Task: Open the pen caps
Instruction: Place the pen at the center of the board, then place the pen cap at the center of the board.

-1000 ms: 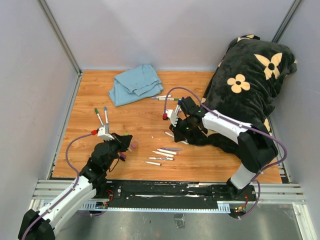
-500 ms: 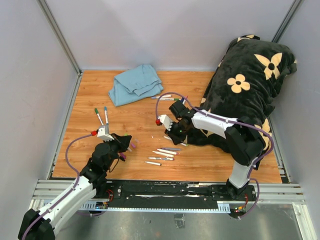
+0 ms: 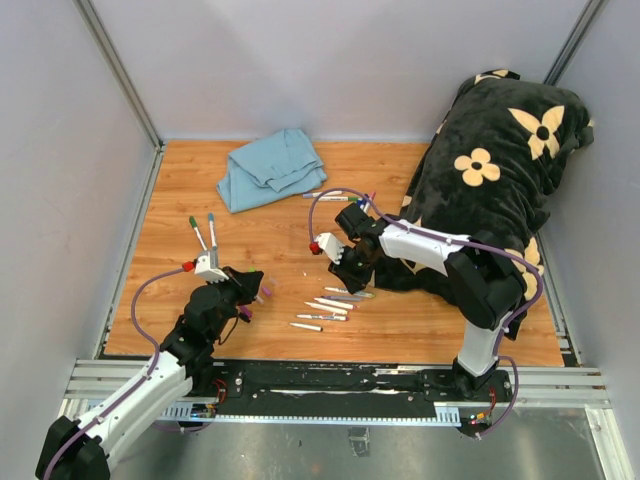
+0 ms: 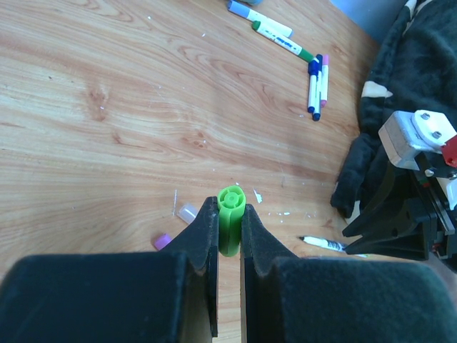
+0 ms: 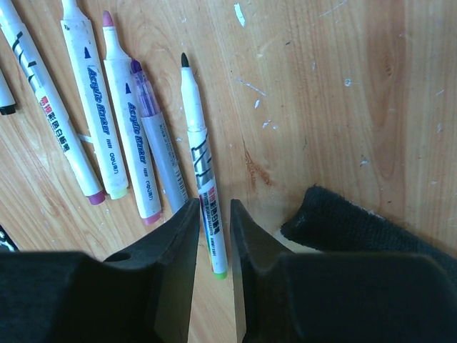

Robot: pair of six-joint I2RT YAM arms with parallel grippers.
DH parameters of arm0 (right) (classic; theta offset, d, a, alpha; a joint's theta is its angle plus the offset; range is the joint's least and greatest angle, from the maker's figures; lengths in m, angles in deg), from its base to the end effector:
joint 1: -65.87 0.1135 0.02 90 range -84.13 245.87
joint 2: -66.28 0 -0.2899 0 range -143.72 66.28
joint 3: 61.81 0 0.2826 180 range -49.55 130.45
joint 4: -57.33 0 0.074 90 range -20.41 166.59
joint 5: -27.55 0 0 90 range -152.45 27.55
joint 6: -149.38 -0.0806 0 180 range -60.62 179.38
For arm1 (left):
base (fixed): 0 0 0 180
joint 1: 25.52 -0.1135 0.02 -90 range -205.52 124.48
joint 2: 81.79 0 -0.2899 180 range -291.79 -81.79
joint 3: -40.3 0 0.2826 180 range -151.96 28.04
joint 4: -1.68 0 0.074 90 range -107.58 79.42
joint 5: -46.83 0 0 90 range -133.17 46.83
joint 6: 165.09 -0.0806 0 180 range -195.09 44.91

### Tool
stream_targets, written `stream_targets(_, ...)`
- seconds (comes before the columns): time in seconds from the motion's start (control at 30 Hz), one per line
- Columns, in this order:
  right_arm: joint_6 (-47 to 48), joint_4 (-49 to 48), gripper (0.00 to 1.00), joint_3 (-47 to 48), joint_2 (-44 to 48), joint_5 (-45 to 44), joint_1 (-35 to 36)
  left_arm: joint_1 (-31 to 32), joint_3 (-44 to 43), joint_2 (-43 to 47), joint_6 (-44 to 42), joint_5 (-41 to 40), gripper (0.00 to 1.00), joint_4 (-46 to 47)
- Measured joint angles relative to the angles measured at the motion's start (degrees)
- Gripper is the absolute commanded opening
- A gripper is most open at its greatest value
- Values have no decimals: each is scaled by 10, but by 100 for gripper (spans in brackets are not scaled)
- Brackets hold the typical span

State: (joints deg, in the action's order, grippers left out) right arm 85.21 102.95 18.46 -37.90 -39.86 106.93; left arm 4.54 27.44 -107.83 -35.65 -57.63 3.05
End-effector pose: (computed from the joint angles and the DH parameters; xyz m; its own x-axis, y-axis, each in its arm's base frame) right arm 0.2822 0.2869 0.1410 -0.3275 -0.8188 -0.4716 -0.9448 0.2791 0.1716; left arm 0.1689 -0.0745 0.1452 -0.3105 -0.5310 -0.7884 0.0987 0.8069 -0.5824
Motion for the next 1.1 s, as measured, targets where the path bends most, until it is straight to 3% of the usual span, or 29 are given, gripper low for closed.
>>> stream_targets(0.3, 13, 21, 31, 10, 14, 10, 0, 0, 0, 0, 0, 0, 0, 0)
stream_targets(0.6, 43, 30, 32, 10, 113, 40, -4, 0, 0, -1, 0, 2, 0, 2)
stream_targets(0.93, 52, 30, 32, 9, 129, 64, -14, 2, 1, -18, 14, 49, 0, 49)
stream_targets(1.1, 55, 31, 32, 9, 133, 67, -16, 82, -9, -68, 21, 1, 0, 54)
